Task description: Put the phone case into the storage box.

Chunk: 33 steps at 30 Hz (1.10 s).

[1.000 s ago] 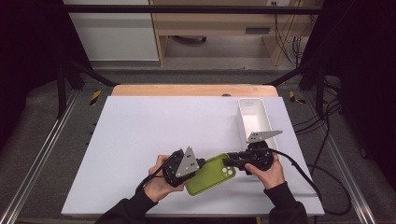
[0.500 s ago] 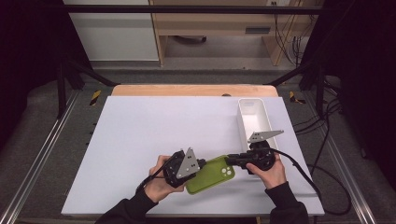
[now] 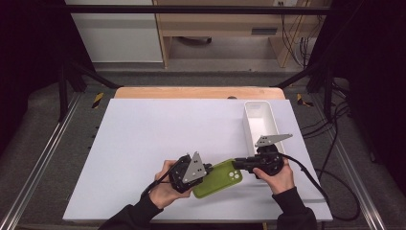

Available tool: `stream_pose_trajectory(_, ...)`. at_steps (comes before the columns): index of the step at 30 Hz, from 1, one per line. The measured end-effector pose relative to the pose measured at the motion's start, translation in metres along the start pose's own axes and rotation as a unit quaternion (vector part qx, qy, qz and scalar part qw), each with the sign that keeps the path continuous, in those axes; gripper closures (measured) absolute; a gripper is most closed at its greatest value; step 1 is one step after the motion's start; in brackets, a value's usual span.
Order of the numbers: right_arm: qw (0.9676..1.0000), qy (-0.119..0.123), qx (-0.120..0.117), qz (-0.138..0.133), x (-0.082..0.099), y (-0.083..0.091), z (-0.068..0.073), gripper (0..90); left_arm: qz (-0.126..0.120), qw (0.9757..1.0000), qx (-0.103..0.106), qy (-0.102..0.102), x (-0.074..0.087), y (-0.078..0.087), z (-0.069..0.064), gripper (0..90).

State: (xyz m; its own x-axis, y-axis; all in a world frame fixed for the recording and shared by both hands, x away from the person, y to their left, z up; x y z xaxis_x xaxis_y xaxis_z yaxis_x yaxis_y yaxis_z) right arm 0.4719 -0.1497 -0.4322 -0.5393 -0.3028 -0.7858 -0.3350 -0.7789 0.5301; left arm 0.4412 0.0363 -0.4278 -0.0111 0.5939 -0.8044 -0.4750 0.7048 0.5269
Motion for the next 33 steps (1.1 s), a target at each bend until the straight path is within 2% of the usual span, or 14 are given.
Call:
stream_pose_trajectory(3,1.0000,0.001,0.009,-0.003,0.000,0.001,-0.001,80.7,-0.005,0.9999,0.001,0.009,0.000,0.000,0.001,82.7)
stream_pose_trajectory(5,0.9999,0.003,0.013,-0.008,-0.001,0.002,-0.001,80.7,-0.016,0.9995,0.006,0.028,-0.001,0.002,0.003,78.9)
stream_pose_trajectory(6,0.9998,0.004,0.014,-0.010,-0.002,0.003,-0.002,80.7,-0.016,0.9995,0.006,0.028,-0.001,0.002,0.003,76.6)
stream_pose_trajectory(7,0.9998,0.004,0.014,-0.010,-0.002,0.003,-0.002,80.7,-0.023,0.9991,0.006,0.036,-0.002,0.002,0.005,76.6)
stream_pose_trajectory(8,0.9997,0.005,0.019,-0.013,-0.002,0.005,-0.002,80.7,-0.035,0.9980,0.009,0.052,-0.003,0.004,0.008,70.5)
stream_pose_trajectory(11,0.9996,0.008,0.024,-0.014,-0.002,0.006,-0.003,80.7,-0.047,0.9965,0.010,0.068,-0.004,0.006,0.012,66.0)
stream_pose_trajectory(12,0.9993,0.012,0.031,-0.016,-0.003,0.007,-0.003,80.7,-0.061,0.9947,0.012,0.082,-0.005,0.008,0.016,59.0)
stream_pose_trajectory(13,0.9993,0.013,0.032,-0.017,-0.003,0.008,-0.003,80.7,-0.061,0.9947,0.012,0.082,-0.005,0.008,0.016,57.3)
stream_pose_trajectory(17,0.9988,0.018,0.033,-0.033,-0.008,0.014,-0.003,80.7,-0.106,0.9859,0.024,0.128,-0.004,0.014,0.032,43.2)
stream_pose_trajectory(19,0.9983,0.023,0.038,-0.037,-0.010,0.017,-0.002,80.7,-0.111,0.9846,0.022,0.134,-0.003,0.015,0.036,36.4)
stream_pose_trajectory(20,0.9981,0.026,0.039,-0.039,-0.010,0.019,-0.001,80.7,-0.117,0.9795,0.023,0.163,0.000,0.017,0.044,32.7)
stream_pose_trajectory(24,0.9975,0.035,0.048,-0.039,-0.011,0.021,-0.001,80.7,-0.121,0.9777,0.015,0.171,0.003,0.021,0.051,25.4)
stream_pose_trajectory(27,0.9963,0.046,0.059,-0.042,-0.013,0.025,-0.002,80.7,-0.128,0.9745,0.016,0.184,0.003,0.025,0.057,21.7)
stream_pose_trajectory(33,0.9945,0.058,0.072,-0.050,-0.017,0.034,-0.003,80.7,-0.132,0.9711,0.005,0.198,0.008,0.029,0.067,14.1)
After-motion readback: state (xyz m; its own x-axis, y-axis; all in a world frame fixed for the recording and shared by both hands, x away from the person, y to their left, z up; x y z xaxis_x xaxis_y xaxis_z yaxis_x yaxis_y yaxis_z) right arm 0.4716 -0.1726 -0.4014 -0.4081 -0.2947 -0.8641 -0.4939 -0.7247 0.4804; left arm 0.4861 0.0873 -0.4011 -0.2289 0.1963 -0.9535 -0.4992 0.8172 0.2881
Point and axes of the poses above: each handheld gripper's, and its own axes: y roughly backward along the jaws, x roughly out of its underside, z roughly to its left, the point moved 6 cm from there along -y, roughly forward along the jaws, and after that the axes turned 3 degrees about -z, right-handed, at the moved point
